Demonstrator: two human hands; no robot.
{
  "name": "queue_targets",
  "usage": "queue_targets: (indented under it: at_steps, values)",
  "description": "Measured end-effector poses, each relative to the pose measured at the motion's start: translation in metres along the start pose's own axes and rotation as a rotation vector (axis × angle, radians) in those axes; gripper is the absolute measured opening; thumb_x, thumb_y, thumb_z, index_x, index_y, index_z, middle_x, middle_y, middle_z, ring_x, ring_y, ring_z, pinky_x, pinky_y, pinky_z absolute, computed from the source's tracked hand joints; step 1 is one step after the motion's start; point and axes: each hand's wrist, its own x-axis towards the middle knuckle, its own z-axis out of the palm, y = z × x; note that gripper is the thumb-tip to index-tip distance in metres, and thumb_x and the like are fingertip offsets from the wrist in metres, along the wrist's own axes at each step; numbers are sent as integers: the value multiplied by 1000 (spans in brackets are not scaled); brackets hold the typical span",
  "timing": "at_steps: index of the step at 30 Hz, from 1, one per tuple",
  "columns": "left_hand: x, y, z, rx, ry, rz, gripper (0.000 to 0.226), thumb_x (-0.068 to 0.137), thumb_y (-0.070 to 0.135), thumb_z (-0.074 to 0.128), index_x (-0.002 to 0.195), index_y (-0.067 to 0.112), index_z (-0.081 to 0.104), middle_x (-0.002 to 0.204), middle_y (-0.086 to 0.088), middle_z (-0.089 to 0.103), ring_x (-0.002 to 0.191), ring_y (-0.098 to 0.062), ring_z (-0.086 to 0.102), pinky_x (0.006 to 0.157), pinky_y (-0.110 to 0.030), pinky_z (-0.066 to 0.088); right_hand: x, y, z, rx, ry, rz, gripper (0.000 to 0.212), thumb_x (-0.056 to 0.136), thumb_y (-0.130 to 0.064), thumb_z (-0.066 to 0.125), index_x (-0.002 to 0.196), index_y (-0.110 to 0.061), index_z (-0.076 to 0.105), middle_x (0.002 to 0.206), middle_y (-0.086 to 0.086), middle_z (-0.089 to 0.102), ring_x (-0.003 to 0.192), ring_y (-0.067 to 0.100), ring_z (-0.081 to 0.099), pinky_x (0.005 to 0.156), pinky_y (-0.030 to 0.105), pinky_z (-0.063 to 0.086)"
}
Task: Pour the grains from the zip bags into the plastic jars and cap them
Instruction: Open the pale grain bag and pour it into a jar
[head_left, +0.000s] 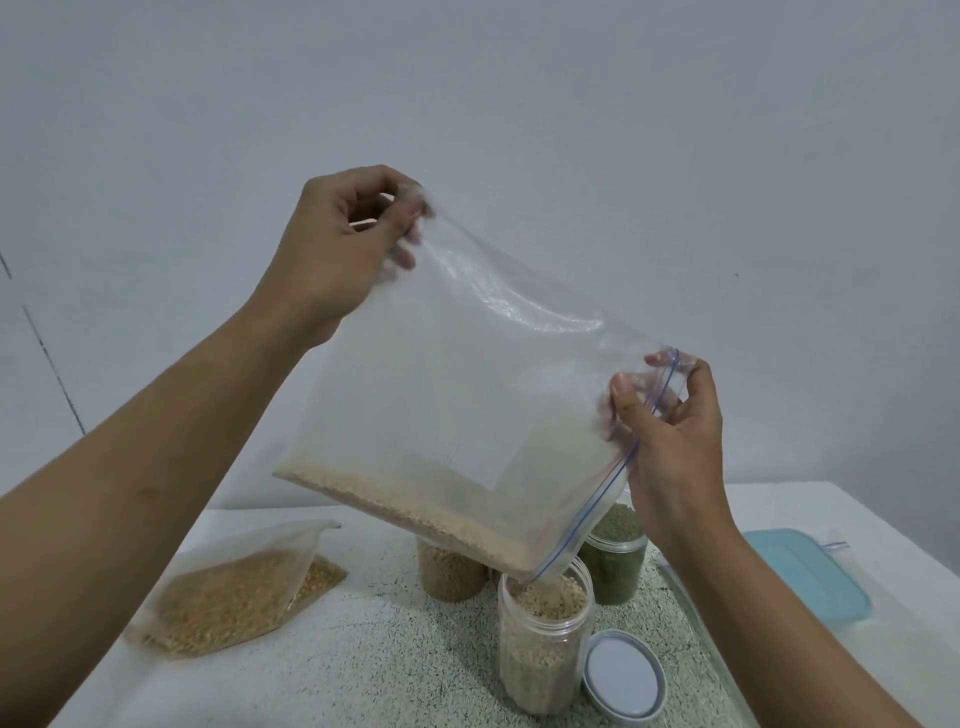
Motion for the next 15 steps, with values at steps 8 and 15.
queue_targets:
  at_steps: [8,15]
  values:
    - [-17,-16,0,549,133,345,14,107,30,42,109,26,56,77,1,64,66,-31,56,64,-49,52,-4,5,2,54,11,45,27,95,5,61,106,-17,50,75,0,65,64,20,59,58,29,52]
    - [-23,-28,5,739,164,395,12,108,31,33,111,30,45,58,-12,48,50,-40,44,50,-43,43,-7,5,3,67,16,65,27,95,5,61,107,-16,51,75,0,64,63,17,61,59,26,54]
